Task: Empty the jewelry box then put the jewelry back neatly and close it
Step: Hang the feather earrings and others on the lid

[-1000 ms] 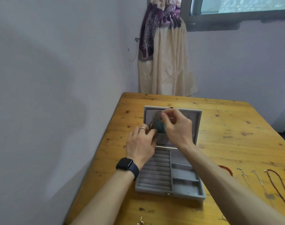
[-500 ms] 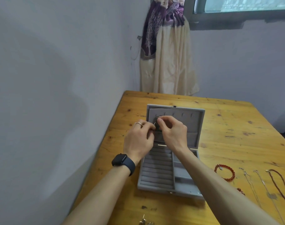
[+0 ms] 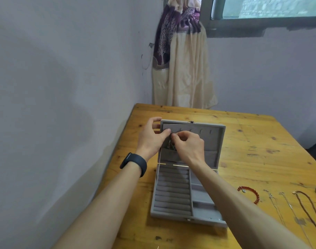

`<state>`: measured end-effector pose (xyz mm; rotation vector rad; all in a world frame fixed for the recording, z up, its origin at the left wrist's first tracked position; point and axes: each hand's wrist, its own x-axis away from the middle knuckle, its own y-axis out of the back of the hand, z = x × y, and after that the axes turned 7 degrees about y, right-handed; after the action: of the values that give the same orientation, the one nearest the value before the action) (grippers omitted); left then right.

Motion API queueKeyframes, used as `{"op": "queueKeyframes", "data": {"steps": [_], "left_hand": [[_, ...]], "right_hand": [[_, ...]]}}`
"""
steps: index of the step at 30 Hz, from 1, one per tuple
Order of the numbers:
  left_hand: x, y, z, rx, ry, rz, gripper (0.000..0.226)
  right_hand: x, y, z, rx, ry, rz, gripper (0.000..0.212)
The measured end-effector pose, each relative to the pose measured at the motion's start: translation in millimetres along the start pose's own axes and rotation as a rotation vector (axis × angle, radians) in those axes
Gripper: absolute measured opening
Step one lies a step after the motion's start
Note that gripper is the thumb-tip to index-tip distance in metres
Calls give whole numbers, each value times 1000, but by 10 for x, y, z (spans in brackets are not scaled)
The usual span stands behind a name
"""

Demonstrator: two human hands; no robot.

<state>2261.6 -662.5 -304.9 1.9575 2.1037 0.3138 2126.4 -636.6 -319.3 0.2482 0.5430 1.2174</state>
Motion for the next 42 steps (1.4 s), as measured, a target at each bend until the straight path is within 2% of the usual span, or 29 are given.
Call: {"op": "queueKeyframes", "data": {"steps": [7, 14, 19, 25, 29, 32, 35, 42], "left_hand": [[32, -5, 10, 62, -11, -26, 42], [41, 25, 3, 49, -26, -23, 39], [50, 5, 6, 39, -29, -39, 42], [85, 7, 21, 40, -34, -29, 46], [121, 9, 117, 33, 15, 31, 66], [173, -2, 201, 0, 29, 69, 70], [177, -9, 220, -14, 15, 48, 65], [210, -31, 228, -40, 0, 31, 61]], "right_hand": [[46, -19, 8, -35, 18, -37, 23], [-7, -4, 59, 5, -25, 32, 27], [75, -36, 6, 11, -25, 0, 30], [259, 0, -239, -81, 133, -45, 16], [310, 37, -476, 84, 242, -82, 10], [292, 31, -511, 215, 252, -59, 12], [264, 22, -439, 322, 255, -27, 17], [243, 39, -371, 198, 134, 125, 20]]}}
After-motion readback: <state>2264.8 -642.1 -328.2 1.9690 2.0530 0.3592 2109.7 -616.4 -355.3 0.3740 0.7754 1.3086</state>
